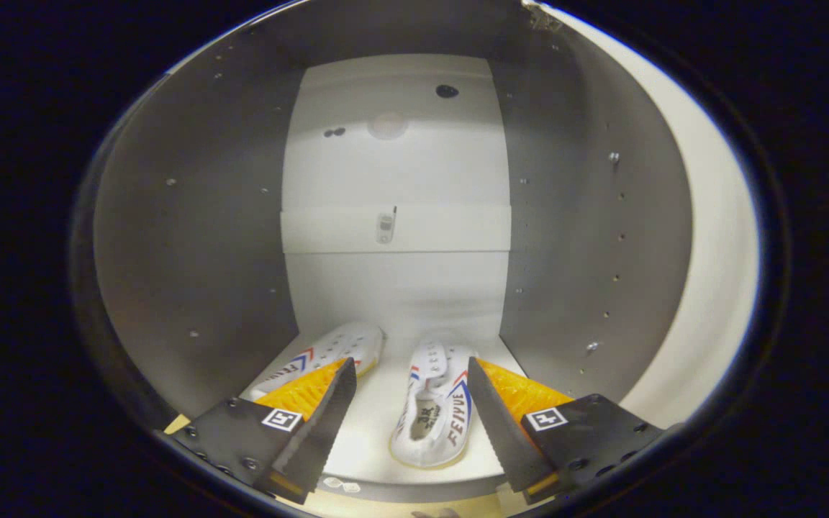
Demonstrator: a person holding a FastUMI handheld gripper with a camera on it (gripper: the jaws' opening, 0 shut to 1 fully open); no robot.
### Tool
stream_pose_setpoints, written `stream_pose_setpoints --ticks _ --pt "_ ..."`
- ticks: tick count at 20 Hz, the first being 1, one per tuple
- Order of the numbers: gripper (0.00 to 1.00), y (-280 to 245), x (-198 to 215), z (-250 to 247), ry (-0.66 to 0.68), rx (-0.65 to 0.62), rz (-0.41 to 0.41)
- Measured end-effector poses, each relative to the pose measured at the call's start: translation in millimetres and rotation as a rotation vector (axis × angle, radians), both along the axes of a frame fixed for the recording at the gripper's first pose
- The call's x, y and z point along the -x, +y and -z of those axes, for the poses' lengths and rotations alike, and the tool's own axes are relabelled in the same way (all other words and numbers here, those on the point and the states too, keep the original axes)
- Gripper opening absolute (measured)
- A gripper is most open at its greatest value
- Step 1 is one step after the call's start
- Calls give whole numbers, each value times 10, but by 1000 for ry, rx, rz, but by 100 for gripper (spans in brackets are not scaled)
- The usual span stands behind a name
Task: Open the shoe cabinet door, grab the shoes and put them into the shoe cabinet, then close the shoe cabinet door.
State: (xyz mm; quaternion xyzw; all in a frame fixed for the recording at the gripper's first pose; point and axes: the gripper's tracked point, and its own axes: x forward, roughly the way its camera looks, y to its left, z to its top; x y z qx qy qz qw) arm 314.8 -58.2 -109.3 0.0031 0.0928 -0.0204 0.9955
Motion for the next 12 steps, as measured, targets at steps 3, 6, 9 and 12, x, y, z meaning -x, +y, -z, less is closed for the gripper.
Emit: stream_pose_setpoints --ticks 3,6,9,12 --pt "97 168 462 -162 -16 -7 -40" --pt "97 327 1014 -320 -35 -12 -78" --pt "97 441 1589 -422 -34 -21 -94" --pt "97 567 2114 -585 -62 -25 -93"
